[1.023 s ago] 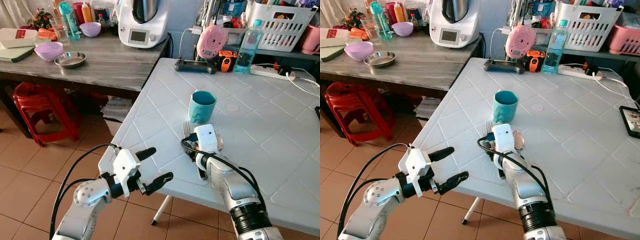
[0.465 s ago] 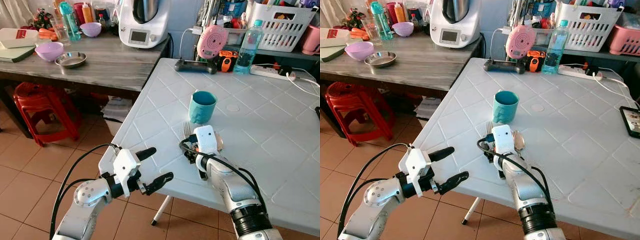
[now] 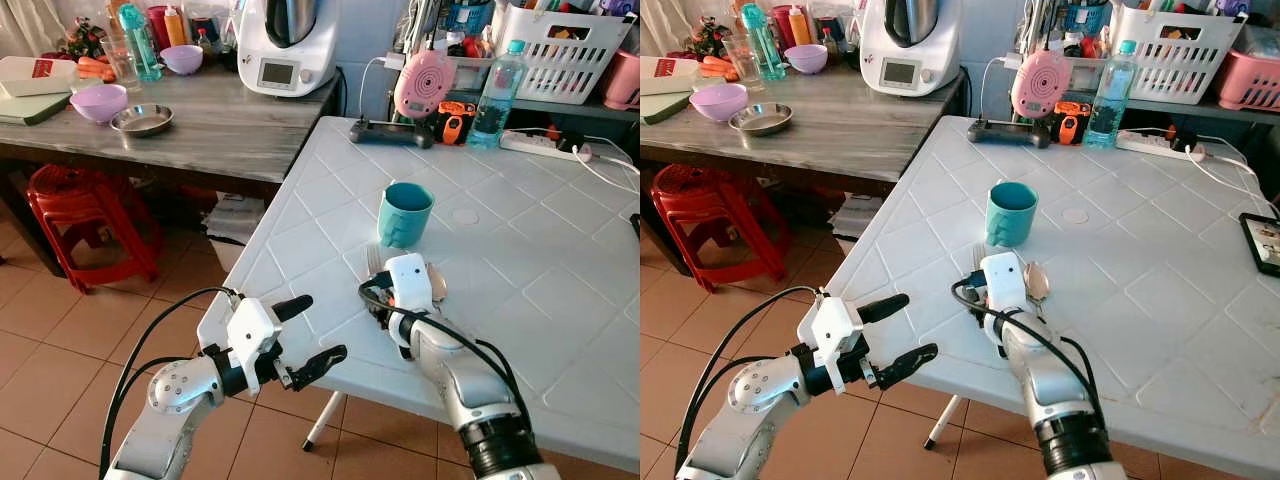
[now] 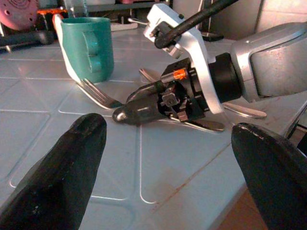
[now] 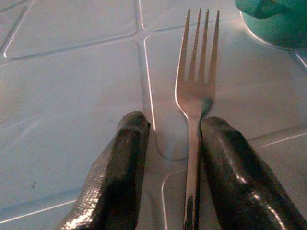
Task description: Setting the table
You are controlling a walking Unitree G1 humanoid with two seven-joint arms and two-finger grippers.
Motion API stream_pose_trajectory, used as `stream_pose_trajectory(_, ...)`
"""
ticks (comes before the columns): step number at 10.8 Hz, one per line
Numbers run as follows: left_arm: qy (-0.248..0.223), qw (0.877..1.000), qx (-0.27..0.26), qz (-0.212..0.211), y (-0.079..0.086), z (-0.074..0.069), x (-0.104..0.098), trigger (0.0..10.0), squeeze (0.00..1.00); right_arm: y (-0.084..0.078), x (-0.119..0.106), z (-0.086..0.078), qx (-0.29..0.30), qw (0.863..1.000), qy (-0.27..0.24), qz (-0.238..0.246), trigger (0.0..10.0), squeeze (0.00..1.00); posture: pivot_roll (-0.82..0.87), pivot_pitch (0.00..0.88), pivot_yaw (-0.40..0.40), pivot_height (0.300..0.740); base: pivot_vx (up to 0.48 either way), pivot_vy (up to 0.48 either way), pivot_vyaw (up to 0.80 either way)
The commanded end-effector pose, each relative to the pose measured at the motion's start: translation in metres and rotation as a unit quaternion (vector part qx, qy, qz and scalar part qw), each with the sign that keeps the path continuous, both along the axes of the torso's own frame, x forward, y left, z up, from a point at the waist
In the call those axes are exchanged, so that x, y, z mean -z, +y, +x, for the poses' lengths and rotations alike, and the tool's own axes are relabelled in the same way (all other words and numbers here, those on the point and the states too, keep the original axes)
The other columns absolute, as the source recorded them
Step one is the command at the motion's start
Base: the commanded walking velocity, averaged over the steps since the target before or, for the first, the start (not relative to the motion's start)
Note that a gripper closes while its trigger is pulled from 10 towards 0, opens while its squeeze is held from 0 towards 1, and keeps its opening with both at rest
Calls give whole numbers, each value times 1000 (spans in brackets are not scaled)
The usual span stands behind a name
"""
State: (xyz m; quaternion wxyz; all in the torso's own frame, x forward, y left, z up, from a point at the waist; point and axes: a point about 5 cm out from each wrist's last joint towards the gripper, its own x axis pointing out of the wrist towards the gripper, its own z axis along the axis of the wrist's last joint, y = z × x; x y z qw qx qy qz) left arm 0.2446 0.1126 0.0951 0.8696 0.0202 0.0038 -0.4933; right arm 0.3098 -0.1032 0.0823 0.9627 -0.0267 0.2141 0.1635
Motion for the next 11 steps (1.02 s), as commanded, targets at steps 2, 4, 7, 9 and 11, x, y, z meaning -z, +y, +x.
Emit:
stream_pose_trajectory(2,1,1000,2,5,1,1,1,10000,0,-1,22,-13,-8,998,55,-6,0,0,48,8,13,740,0,0,0)
stream_pose_trajectory(4,1,1000,6,5,2,1,0,10000,0,-2,22,-13,-3,998,59,0,0,0,49,3,15,740,0,0,0)
stream_pose_trajectory(7,-1,1000,5,9,2,3,0,10000,0,-3,23,-12,-2,998,59,1,0,0,53,0,10,740,0,0,0)
stream_pose_trajectory(9,-1,1000,6,11,2,2,1,10000,0,-6,27,-14,10,997,72,14,0,0,57,0,10,740,0,0,0)
stream_pose_trajectory(11,-2,1000,7,12,2,2,1,10000,0,-9,27,-16,28,997,69,29,0,0,58,0,12,740,0,0,0)
